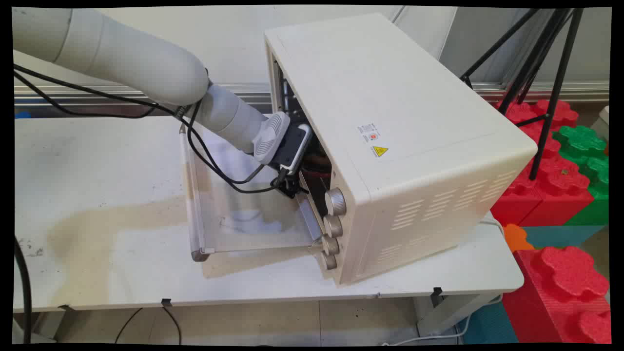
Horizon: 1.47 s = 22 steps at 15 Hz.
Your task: Close the oven
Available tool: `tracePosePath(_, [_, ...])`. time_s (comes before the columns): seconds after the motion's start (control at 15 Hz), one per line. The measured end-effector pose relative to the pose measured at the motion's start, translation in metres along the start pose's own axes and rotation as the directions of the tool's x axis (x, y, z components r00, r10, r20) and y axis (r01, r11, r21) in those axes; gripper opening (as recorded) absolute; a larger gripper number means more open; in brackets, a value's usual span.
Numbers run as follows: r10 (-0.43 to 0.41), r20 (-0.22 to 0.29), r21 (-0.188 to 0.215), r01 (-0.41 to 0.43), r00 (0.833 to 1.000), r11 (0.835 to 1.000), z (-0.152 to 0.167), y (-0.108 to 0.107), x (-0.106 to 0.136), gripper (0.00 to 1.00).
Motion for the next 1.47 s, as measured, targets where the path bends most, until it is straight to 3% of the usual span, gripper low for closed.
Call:
tracePosePath(0.33, [-0.080, -0.011, 0.018, 0.081, 0.997, 0.997, -0.021, 0.002, 0.000, 1.00])
tracePosePath(0.6, [-0.223, -0.021, 0.035, 0.224, 0.975, 0.974, -0.050, 0.007, -0.004, 1.00])
tracePosePath(0.93, [-0.400, -0.066, 0.050, 0.404, 0.914, 0.913, -0.095, 0.009, -0.009, 1.00])
tracePosePath(1.27, [-0.557, -0.102, 0.044, 0.563, 0.824, 0.825, -0.149, 0.015, -0.018, 1.00])
tracePosePath(1.47, [-0.603, -0.107, 0.034, 0.609, 0.790, 0.792, -0.174, 0.020, -0.025, 1.00])
